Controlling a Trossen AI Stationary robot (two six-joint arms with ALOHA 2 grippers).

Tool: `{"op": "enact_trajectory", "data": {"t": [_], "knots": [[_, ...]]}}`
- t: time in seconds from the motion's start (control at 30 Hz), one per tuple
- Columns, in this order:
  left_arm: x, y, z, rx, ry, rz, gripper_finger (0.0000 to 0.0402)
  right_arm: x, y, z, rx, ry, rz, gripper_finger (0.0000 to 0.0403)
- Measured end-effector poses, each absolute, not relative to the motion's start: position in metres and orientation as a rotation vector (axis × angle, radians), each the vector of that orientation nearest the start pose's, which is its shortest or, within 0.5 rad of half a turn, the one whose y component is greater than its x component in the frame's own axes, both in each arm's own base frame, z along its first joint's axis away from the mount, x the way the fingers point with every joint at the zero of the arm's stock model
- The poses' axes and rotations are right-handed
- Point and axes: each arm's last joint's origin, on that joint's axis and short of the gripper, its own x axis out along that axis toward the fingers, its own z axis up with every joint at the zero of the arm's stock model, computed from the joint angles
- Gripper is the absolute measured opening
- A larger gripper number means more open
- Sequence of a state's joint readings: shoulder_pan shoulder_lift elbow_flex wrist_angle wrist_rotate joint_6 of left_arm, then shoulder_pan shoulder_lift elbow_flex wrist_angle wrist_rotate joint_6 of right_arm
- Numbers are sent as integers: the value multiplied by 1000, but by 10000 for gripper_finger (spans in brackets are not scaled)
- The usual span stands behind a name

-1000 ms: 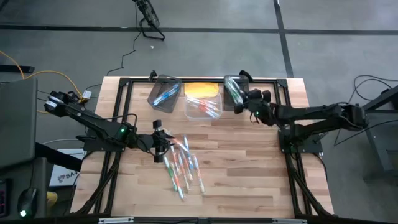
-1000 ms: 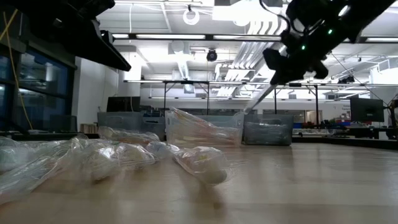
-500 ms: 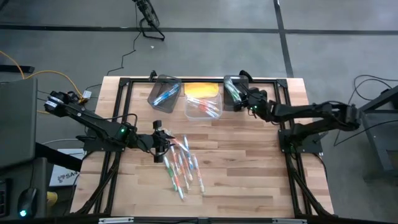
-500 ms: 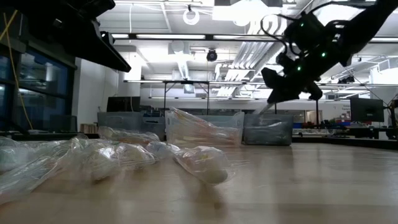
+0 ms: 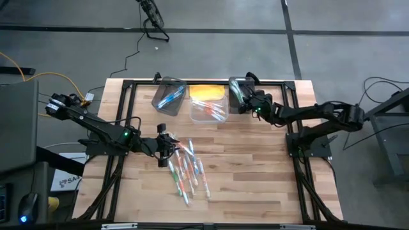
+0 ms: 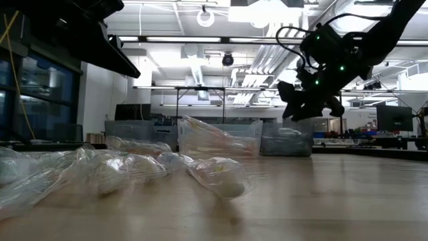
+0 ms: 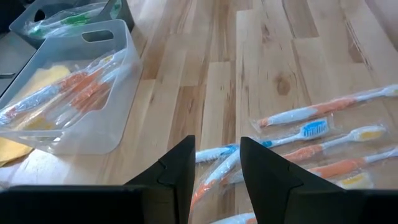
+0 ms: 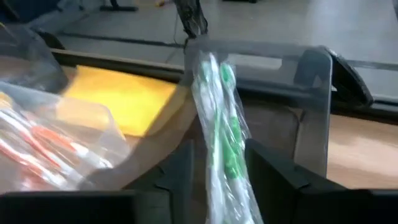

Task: Pick & Place Toothbrushes
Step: Put the green toothbrush into the right black bin

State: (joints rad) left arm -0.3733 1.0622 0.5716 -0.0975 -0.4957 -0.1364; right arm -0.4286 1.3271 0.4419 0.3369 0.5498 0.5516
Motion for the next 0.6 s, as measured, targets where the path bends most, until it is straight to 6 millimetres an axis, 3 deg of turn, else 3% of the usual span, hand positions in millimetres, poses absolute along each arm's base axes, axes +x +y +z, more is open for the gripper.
{"op": "enact_trajectory", "data": {"t": [0.3, 0.6], "knots": [[198, -62, 212, 55, 602, 208, 122, 195, -100, 193, 494, 242, -898, 194], [179, -54, 194, -330, 757, 482, 122, 186, -74, 200, 582, 343, -706, 196]]}}
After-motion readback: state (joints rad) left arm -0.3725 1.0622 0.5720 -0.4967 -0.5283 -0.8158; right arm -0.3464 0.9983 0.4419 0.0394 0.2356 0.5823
